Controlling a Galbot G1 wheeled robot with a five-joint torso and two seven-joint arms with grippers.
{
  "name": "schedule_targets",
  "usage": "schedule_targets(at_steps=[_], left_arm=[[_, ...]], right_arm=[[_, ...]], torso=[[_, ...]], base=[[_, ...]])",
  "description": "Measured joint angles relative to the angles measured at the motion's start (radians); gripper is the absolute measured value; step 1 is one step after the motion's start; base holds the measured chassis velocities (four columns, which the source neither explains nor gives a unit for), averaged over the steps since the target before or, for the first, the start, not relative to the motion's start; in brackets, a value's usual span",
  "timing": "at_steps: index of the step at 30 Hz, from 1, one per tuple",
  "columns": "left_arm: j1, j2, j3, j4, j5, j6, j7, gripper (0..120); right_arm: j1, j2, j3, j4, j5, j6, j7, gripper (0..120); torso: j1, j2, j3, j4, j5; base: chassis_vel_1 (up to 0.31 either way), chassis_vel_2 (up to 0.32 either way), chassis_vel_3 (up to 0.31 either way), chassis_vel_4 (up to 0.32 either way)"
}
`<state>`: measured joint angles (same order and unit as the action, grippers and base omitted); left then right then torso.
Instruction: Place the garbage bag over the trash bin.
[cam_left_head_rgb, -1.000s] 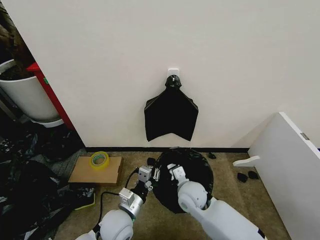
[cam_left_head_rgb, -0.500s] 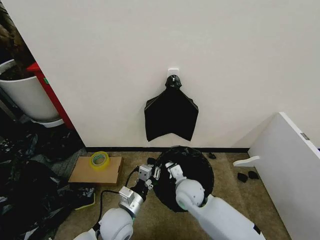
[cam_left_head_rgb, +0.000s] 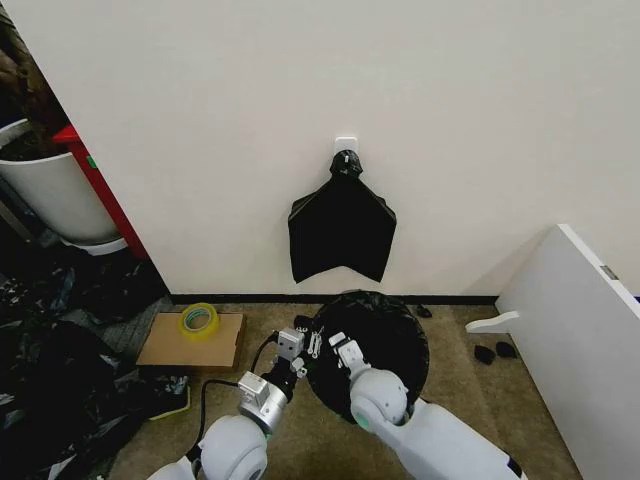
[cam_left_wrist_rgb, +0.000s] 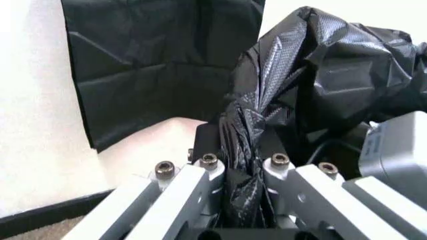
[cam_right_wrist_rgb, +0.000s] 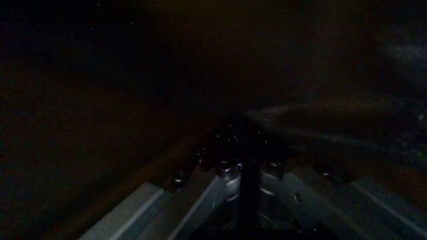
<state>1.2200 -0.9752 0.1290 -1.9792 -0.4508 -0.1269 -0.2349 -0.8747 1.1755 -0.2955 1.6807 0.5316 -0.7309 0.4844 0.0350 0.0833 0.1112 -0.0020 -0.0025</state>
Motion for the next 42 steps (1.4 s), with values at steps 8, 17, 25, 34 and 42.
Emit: schedule_targets(at_steps=[8, 17, 25, 34, 42], left_arm=[[-0.009, -0.002, 0.002, 0.001, 0.000, 0.000, 0.002, 4], [-0.011, 0.009, 0.015, 0.011, 0.018, -0.002, 0.002, 4], [-0.015, 0.006, 0.010, 0.029, 0.019, -0.007, 0.006, 4], [-0.026, 0.006, -0.009, 0.043, -0.034, 0.021, -0.015, 4], [-0.033, 0.003, -0.034, 0.072, -0.084, 0.053, -0.043, 4]], right_arm=[[-0.038, -0.024, -0.009, 0.011, -0.002, 0.000, -0.005, 0], [0.016, -0.003, -0.049, -0.022, -0.033, 0.000, -0.017, 0], [-0.026, -0.031, -0.031, 0.030, 0.003, 0.000, -0.038, 0], [-0.081, -0.090, 0.001, 0.229, -0.005, 0.010, -0.057, 23], [-0.208, -0.239, 0.136, 0.425, -0.040, 0.018, -0.097, 55]], torso=[[0.000, 0.000, 0.000, -0.0004, -0.0001], [0.000, 0.000, 0.000, 0.0000, 0.0000], [0.000, 0.000, 0.000, -0.0002, 0.0001], [0.000, 0.000, 0.000, -0.0002, 0.0000], [0.000, 0.000, 0.000, -0.0004, 0.0002]], base=[[0.000, 0.000, 0.000, 0.000], [0.000, 0.000, 0.000, 0.000], [0.000, 0.000, 0.000, 0.000], [0.000, 0.000, 0.000, 0.000], [0.000, 0.000, 0.000, 0.000]])
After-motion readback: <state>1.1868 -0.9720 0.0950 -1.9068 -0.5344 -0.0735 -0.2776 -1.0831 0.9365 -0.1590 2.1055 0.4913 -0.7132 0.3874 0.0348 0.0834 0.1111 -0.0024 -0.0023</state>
